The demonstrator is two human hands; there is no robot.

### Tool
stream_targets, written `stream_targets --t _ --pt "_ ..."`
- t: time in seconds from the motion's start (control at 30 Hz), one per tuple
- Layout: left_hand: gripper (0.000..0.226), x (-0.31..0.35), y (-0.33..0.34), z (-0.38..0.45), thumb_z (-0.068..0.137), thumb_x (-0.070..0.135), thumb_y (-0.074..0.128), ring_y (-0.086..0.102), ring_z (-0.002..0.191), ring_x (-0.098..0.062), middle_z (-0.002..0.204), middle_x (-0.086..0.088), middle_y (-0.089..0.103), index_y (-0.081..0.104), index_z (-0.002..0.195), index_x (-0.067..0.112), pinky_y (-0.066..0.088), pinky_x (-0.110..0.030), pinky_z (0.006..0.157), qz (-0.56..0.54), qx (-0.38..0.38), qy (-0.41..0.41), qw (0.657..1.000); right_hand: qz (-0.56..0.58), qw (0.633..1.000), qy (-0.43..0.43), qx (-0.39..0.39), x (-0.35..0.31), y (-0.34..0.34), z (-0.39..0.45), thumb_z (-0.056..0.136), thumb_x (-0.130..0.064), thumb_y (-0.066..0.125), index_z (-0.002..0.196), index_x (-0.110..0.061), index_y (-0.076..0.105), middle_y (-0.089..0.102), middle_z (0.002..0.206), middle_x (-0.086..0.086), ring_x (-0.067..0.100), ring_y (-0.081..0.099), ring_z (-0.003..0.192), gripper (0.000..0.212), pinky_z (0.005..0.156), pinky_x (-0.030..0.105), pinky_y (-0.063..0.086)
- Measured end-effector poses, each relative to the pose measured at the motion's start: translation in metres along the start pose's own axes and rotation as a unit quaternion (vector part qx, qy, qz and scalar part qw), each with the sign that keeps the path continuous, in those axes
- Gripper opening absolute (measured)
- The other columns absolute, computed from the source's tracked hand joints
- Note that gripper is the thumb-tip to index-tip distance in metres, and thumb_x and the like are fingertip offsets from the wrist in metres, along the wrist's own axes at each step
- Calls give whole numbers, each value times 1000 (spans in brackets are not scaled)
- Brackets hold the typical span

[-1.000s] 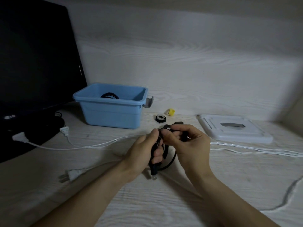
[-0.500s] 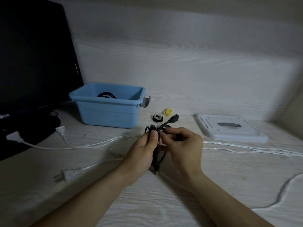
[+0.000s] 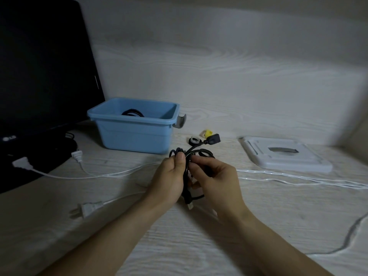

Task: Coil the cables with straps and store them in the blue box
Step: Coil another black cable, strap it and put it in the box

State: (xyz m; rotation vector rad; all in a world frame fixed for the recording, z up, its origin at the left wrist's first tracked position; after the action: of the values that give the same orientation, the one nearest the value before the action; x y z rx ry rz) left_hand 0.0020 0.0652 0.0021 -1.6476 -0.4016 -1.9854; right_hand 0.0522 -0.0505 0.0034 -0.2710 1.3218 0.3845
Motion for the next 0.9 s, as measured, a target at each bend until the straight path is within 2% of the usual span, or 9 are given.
stream_targets --t 0.07,0.2,0.3,0.47,0.53,0.67,0.73,0.8,0.9 --pt "45 -3 -3 1 106 35 33 67 91 -29 97 -22 71 66 86 11 52 -42 88 -15 7 -20 1000 -52 998 -30 4 -5 -2 -1 86 -10 74 93 -20 76 75 78 0 9 70 71 12 65 21 55" --pt "50 -5 -6 3 106 34 33 61 80 -22 95 -27 69 64 92 -3 51 -45 88 -7 10 -38 999 -162 978 -132 6 -23 -5 -6 81 -6 78 84 -15 77 73 73 -6 0 68 62 9 57 10 49" --pt "52 -2 -8 3 105 37 31 59 67 -11 76 -17 66 63 86 1 49 -29 70 39 5 -34 999 -211 957 -200 -19 -37 -1 -9 79 -5 80 85 -18 76 74 72 -10 0 68 63 15 61 11 52" --pt "46 -3 -5 4 106 37 32 47 62 -20 67 -11 50 60 78 13 37 -30 60 7 -37 -65 997 -284 886 -361 -65 -55 6 -13 83 -5 78 90 -16 76 68 85 -6 6 63 74 13 67 23 53" --pt "42 -3 -2 4 106 30 38 43 58 -21 63 -10 45 59 73 13 33 -33 58 -11 -65 -64 996 -301 863 -397 -84 -55 7 -12 84 -7 77 90 -14 72 60 99 -2 11 61 88 11 76 25 52" --pt "35 4 5 -1 98 8 44 35 49 -20 53 -3 44 51 64 10 31 -27 46 -22 -175 -66 982 -299 849 -409 -147 -54 6 -8 92 -16 65 89 -10 62 62 117 0 18 60 108 8 91 36 49" --pt "24 8 8 -5 86 16 47 34 44 -18 54 0 49 50 63 9 36 -27 46 -14 -223 -65 973 -271 867 -376 -184 -51 7 -7 93 -14 65 95 -6 65 69 106 1 16 65 101 8 85 40 52" --pt "21 10 7 -8 78 23 46 35 40 -17 55 0 51 50 63 9 39 -30 50 -10 -231 -61 971 -252 884 -344 -192 -47 7 -4 94 -14 65 100 -7 65 69 95 1 16 68 89 10 77 42 53" --pt "23 10 5 -9 83 19 44 37 39 -19 54 -4 52 49 65 5 41 -32 54 -20 -223 -73 972 -225 896 -332 -191 -46 10 -4 93 -14 65 97 -8 64 67 91 1 15 66 82 7 74 42 53"
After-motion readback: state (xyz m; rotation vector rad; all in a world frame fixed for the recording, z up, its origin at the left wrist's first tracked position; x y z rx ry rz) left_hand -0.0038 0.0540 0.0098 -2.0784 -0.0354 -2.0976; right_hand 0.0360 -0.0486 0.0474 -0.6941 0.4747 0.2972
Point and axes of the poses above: each hand's wrist, its own z-axis towards the middle knuckle, its own y-axis out of the palm, x = y × z, the point moved 7 cm from there along z, towards the middle knuckle
